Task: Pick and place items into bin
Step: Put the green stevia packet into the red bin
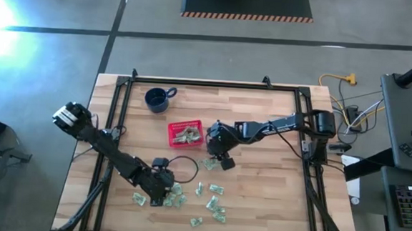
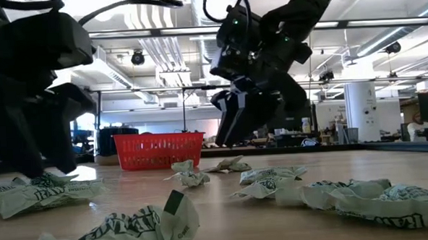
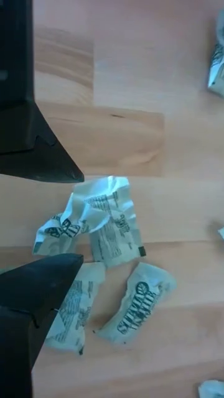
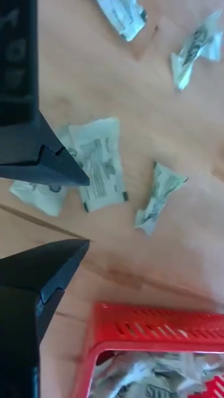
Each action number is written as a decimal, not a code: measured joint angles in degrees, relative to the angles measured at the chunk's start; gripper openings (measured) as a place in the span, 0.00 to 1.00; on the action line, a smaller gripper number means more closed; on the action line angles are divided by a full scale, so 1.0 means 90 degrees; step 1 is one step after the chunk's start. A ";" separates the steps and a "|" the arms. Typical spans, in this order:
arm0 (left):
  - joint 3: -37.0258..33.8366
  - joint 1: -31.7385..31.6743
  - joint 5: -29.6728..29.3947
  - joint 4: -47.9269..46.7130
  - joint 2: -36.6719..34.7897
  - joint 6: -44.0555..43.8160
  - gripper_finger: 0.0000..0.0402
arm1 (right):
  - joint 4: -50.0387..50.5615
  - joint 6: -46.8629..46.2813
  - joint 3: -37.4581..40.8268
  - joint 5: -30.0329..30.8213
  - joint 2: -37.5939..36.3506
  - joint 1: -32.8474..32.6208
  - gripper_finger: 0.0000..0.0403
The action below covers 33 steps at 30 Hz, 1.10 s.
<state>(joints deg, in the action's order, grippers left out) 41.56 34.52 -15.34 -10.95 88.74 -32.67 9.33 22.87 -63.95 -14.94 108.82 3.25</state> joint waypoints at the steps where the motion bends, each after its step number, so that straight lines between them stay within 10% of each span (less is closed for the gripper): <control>1: 0.0000 0.0000 0.0011 0.0001 0.0021 -0.0005 0.45 | -0.0090 -0.0015 0.0069 -0.0002 -0.0052 -0.0001 0.34; 9: -0.0005 0.0007 0.0161 -0.0044 0.0062 -0.0174 0.41 | -0.0256 -0.0118 0.0358 0.0002 -0.0325 0.0002 0.31; 25: 0.0018 0.0004 0.0312 -0.0438 0.0025 -0.0106 0.02 | -0.0293 -0.0138 0.0455 0.0002 -0.0385 0.0002 0.25; 33: 0.0308 -0.0027 -0.1135 -0.1253 -0.0507 0.0625 0.03 | -0.0289 -0.0167 0.0458 0.0002 -0.0385 0.0002 0.22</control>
<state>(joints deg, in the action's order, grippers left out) 44.34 34.28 -25.55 -22.22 84.17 -27.05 6.73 21.37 -59.83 -14.92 105.36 3.27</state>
